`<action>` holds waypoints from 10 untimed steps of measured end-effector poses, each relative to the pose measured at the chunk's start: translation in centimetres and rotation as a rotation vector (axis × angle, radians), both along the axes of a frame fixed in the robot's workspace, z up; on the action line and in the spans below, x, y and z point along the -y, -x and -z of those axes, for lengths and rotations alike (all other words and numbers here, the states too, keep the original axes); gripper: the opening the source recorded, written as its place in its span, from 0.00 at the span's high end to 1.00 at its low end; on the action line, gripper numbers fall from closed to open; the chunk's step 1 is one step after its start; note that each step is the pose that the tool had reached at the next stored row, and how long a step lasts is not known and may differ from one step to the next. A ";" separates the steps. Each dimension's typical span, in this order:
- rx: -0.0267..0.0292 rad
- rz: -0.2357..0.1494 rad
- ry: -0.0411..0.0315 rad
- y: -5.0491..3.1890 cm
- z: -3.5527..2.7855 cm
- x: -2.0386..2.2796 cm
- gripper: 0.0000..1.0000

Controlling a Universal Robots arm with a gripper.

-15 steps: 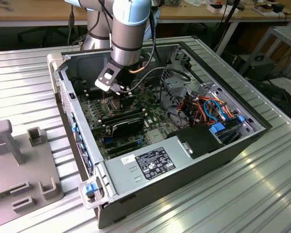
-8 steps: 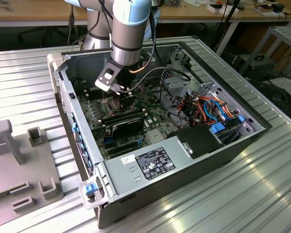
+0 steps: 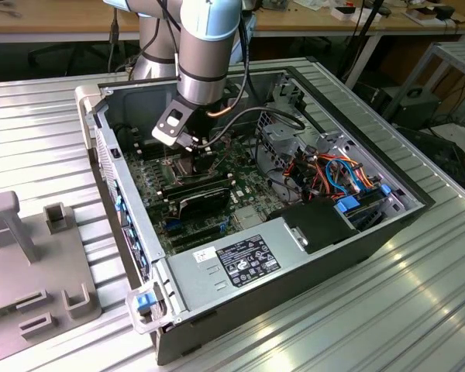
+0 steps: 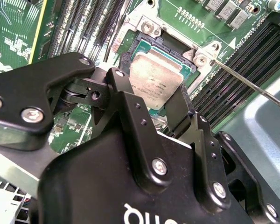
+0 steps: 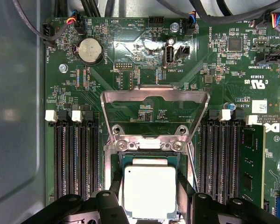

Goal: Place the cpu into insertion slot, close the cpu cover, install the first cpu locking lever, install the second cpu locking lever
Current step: 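Place the cpu into insertion slot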

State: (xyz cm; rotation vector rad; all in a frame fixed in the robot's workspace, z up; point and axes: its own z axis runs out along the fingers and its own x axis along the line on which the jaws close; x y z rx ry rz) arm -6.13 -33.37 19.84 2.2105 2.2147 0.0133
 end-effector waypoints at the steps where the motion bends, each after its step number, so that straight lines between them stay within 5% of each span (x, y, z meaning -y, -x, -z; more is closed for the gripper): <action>1: 0.0003 0.000 0.0000 -0.01 0.00 0.00 0.44; 10: 0.0000 0.002 0.0000 -0.01 0.00 0.00 0.38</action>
